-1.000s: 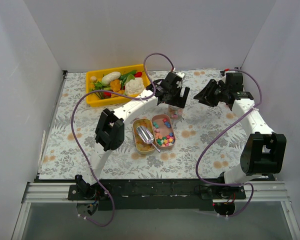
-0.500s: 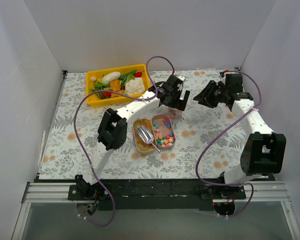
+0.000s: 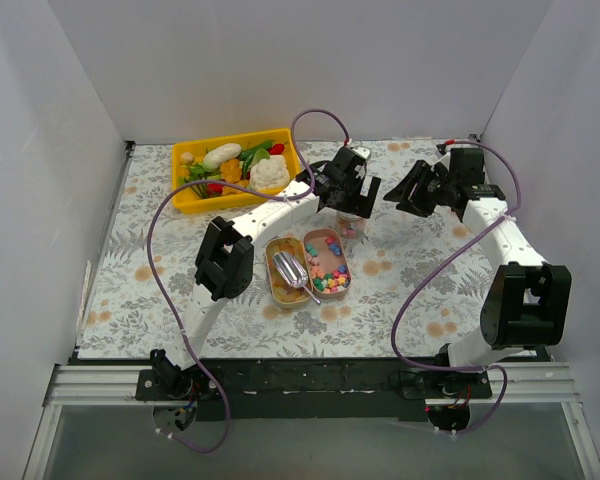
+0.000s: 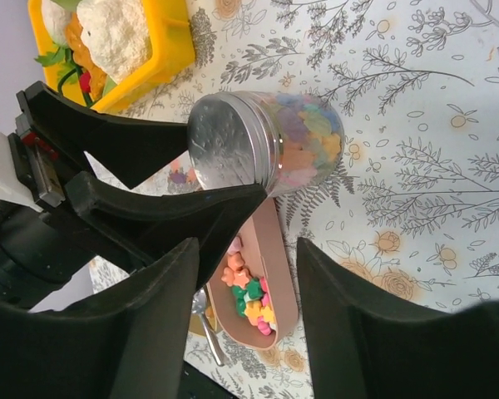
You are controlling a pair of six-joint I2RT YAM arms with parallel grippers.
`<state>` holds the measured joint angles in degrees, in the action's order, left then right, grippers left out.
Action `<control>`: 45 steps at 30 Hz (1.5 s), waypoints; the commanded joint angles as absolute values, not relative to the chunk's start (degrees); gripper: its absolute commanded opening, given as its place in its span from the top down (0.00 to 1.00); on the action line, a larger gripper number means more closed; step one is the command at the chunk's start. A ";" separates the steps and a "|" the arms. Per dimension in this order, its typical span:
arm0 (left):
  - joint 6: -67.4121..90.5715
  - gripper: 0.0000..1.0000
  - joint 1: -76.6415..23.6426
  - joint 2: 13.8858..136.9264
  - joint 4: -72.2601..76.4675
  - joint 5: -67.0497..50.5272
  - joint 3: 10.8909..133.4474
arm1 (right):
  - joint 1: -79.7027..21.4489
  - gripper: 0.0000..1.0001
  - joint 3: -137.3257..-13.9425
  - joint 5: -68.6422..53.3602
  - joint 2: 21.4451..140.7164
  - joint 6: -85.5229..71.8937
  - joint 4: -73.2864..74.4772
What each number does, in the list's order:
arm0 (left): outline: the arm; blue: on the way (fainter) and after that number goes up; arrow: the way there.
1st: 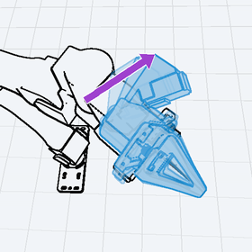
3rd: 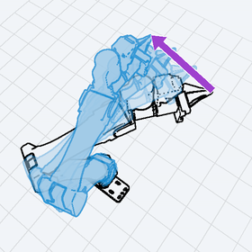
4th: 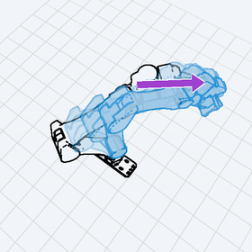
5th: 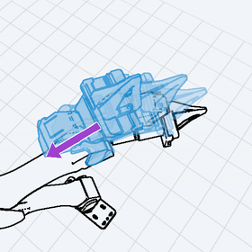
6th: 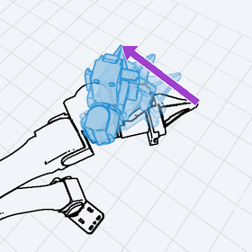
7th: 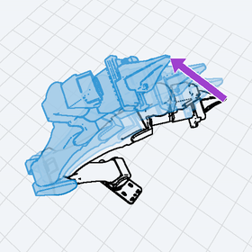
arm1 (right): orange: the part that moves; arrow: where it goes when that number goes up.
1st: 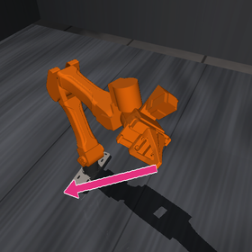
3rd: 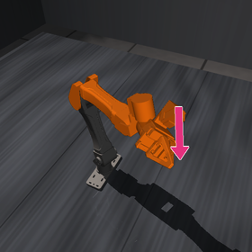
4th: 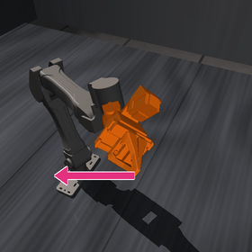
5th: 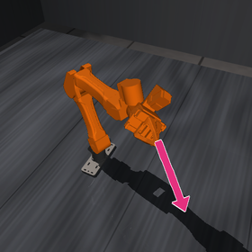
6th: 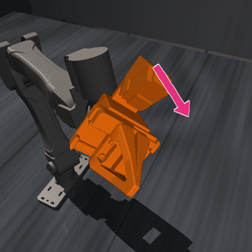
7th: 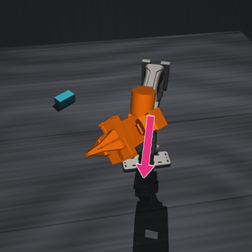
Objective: Pack the candies
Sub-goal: Close the bottle lid on the packing bottle.
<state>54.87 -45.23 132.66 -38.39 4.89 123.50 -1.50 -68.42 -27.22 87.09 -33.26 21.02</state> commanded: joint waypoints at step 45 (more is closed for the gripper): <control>53.44 0.02 -45.35 128.85 -36.91 4.13 124.19 | -8.52 0.52 -87.01 -30.41 112.50 -19.33 26.28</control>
